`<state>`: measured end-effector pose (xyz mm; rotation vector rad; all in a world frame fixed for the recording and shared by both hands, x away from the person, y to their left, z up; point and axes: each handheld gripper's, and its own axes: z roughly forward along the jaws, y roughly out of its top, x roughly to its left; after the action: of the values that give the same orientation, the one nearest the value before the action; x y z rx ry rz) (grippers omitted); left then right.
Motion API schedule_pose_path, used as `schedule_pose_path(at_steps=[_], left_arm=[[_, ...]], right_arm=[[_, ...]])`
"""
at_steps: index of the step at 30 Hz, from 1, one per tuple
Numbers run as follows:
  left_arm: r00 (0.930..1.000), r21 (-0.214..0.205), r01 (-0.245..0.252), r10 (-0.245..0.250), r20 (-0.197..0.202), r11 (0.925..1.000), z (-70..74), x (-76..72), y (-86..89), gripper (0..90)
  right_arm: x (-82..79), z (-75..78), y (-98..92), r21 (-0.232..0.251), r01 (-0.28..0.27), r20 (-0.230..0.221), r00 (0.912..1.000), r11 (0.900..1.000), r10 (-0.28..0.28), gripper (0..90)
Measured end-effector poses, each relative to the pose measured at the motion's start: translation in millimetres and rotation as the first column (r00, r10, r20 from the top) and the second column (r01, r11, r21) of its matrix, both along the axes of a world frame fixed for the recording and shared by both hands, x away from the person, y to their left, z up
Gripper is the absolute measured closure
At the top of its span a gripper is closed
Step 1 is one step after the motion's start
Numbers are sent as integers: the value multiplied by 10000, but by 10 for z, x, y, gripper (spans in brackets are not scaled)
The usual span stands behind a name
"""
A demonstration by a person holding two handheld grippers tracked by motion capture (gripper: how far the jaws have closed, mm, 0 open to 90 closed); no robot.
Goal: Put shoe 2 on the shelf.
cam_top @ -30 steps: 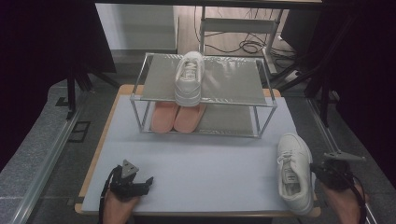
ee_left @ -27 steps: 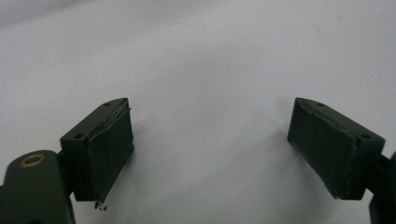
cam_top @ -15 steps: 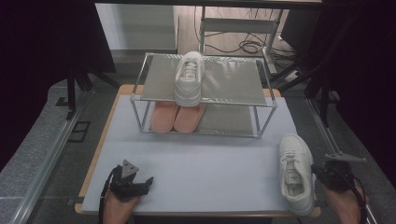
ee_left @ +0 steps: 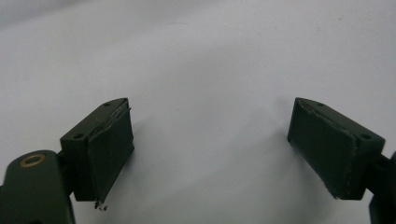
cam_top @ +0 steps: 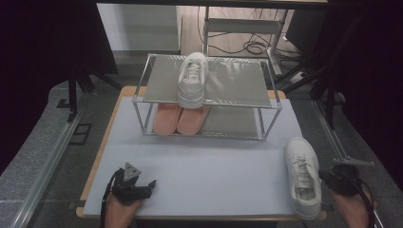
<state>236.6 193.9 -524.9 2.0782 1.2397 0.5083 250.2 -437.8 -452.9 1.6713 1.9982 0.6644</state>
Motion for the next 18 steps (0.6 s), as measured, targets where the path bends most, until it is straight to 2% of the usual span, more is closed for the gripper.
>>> schedule_pose_path(at_steps=[2, 4, 6, 7, 11, 18], left_arm=[[10000, 13, -1, 1, 9, 10000, 0, -1, -1, 141], [10000, 17, 2, -2, 17, 10000, 1, -2, -1, 141], [10000, -14, -15, 15, 14, 10000, -1, -1, -2, 141], [10000, -26, -18, 18, 12, 10000, -1, -1, -2, 141], [10000, 16, -5, 5, 19, 10000, 0, -2, -2, 140], [10000, 2, -2, 2, 6, 10000, 0, -1, -1, 141]], right_arm=[[19, -65, -39, 198, -41, -259, 9997, 9998, 46, 900], [45, -164, -54, 765, -202, -480, 9986, 9969, 239, 900], [56, -218, -48, 1318, -249, -275, 9992, 9910, 287, 900], [69, -225, -28, 1419, -382, -248, 9988, 9891, 422, 900], [103, -211, 82, 1394, -772, -327, 9961, 9872, 825, 900], [149, -225, 282, 1638, -1336, -315, 9896, 9774, 1406, 900]])
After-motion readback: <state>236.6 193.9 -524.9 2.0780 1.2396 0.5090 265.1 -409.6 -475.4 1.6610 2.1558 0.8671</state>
